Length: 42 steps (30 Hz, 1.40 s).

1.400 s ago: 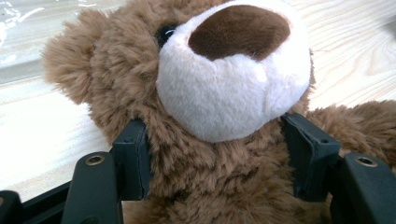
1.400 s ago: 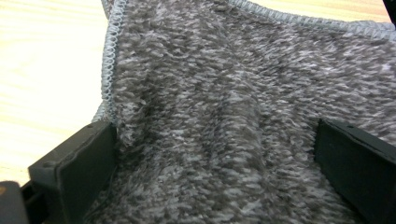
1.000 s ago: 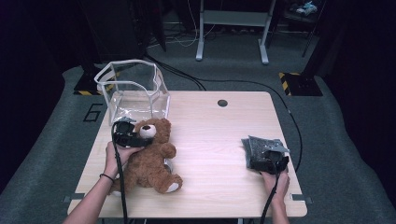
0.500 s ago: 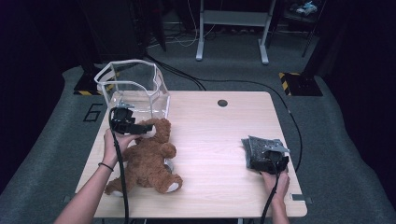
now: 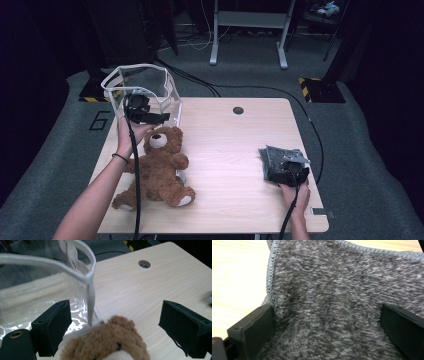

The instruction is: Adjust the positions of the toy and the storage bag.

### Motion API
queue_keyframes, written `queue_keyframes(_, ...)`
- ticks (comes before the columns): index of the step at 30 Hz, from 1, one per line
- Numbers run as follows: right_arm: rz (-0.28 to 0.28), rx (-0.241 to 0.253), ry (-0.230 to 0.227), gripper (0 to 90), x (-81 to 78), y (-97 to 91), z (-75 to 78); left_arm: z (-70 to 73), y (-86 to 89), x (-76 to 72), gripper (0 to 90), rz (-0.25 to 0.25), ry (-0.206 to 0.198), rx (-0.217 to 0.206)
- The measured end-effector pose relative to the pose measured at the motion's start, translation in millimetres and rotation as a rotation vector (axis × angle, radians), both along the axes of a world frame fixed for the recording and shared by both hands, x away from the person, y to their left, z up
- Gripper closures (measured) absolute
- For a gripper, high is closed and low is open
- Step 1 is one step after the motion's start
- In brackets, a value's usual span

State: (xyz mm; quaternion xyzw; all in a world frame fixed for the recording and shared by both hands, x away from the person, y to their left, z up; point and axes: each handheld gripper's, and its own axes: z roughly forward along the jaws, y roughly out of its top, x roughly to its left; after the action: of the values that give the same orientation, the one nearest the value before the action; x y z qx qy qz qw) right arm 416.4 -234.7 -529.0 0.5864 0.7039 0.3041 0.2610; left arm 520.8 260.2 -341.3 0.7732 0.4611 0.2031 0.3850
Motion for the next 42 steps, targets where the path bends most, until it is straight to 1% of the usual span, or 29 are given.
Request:
queue_keyframes(1,0.000,0.000,0.000,0.6,0.0,0.0,0.0,3.9,-2.0,2.8,10.9,-0.007,-0.003,0.014)
queue_keyframes(2,0.000,0.000,0.000,0.6,0.0,0.0,0.0,6.0,-4.5,5.0,11.1,0.001,-0.016,0.012)
queue_keyframes(3,0.000,0.001,0.000,0.6,-0.1,-0.1,0.0,10.3,-7.2,9.0,11.1,-0.008,-0.024,0.028)
queue_keyframes(7,0.001,0.001,-0.001,0.6,0.0,-0.2,0.0,18.1,-15.2,22.3,11.3,-0.009,-0.038,0.042)
queue_keyframes(10,-0.004,0.005,0.001,0.6,-0.3,0.1,0.1,18.3,-20.8,32.8,13.0,-0.002,-0.043,0.049)
queue_keyframes(11,0.000,0.002,-0.002,0.6,0.0,-0.3,0.0,18.6,-22.7,35.7,14.2,0.001,-0.040,0.064)
queue_keyframes(12,0.000,0.002,-0.002,0.6,0.0,-0.3,0.0,17.8,-24.2,39.1,14.5,0.004,-0.045,0.077)
queue_keyframes(13,-0.005,0.006,0.001,0.6,-0.3,0.1,0.1,17.2,-25.0,42.2,14.9,0.003,-0.038,0.073)
queue_keyframes(14,-0.004,0.006,0.001,0.6,-0.3,0.0,0.1,16.8,-25.8,45.1,16.1,0.004,-0.034,0.079)
queue_keyframes(16,-0.004,0.005,0.001,0.6,-0.3,0.1,0.1,15.0,-27.7,50.1,18.6,0.012,-0.038,0.080)
queue_keyframes(19,-0.005,0.006,0.002,0.6,-0.4,0.1,0.1,11.7,-30.5,58.5,23.7,0.015,-0.030,0.104)
queue_keyframes(20,-0.003,0.005,0.001,0.6,-0.3,0.1,0.1,10.2,-31.3,60.7,25.2,0.020,-0.036,0.111)
queue_keyframes(22,-0.004,0.005,0.001,0.6,-0.3,0.1,0.1,7.2,-32.4,65.4,29.4,0.032,-0.037,0.129)
queue_keyframes(26,0.001,0.002,-0.002,0.6,0.0,-0.3,-0.1,-0.9,-33.3,73.4,38.5,0.064,-0.018,0.156)
queue_keyframes(27,0.001,0.002,-0.002,0.6,0.0,-0.3,0.0,-3.9,-33.1,75.5,41.2,0.079,-0.012,0.158)
queue_keyframes(30,0.001,0.001,-0.001,0.6,0.0,-0.2,-0.1,-9.3,-30.9,79.6,51.1,0.086,-0.001,0.154)
queue_keyframes(32,0.000,0.001,-0.001,0.6,-0.1,-0.2,0.0,-11.7,-29.5,81.4,61.6,0.078,0.005,0.149)
queue_keyframes(33,0.001,0.000,-0.001,0.6,-0.1,-0.2,0.0,-12.9,-29.2,82.0,66.8,0.084,0.005,0.147)
queue_keyframes(34,-0.001,0.000,0.000,0.6,-0.2,0.0,0.0,-14.0,-28.1,83.3,71.9,0.071,-0.004,0.139)
queue_keyframes(35,0.000,0.000,-0.001,0.7,-0.2,-0.1,0.0,-14.7,-27.8,83.8,75.9,0.059,-0.003,0.124)
queue_keyframes(36,0.000,0.000,-0.001,0.7,-0.2,-0.1,0.0,-15.1,-28.4,84.0,78.5,0.056,-0.010,0.126)
queue_keyframes(38,-0.003,0.002,0.000,0.7,-0.4,0.2,0.1,-16.1,-30.3,85.2,83.1,0.030,-0.020,0.122)
queue_keyframes(39,0.003,-0.003,0.000,0.7,-0.3,-0.3,0.0,-16.2,-31.4,85.7,84.5,0.028,-0.027,0.134)
queue_keyframes(41,0.000,0.000,0.003,0.7,-0.6,-0.1,0.1,-16.6,-33.2,86.7,86.3,0.019,-0.033,0.137)
queue_keyframes(42,0.000,0.000,0.002,0.7,-0.6,0.0,0.1,-17.1,-34.3,87.1,86.5,0.022,-0.042,0.144)
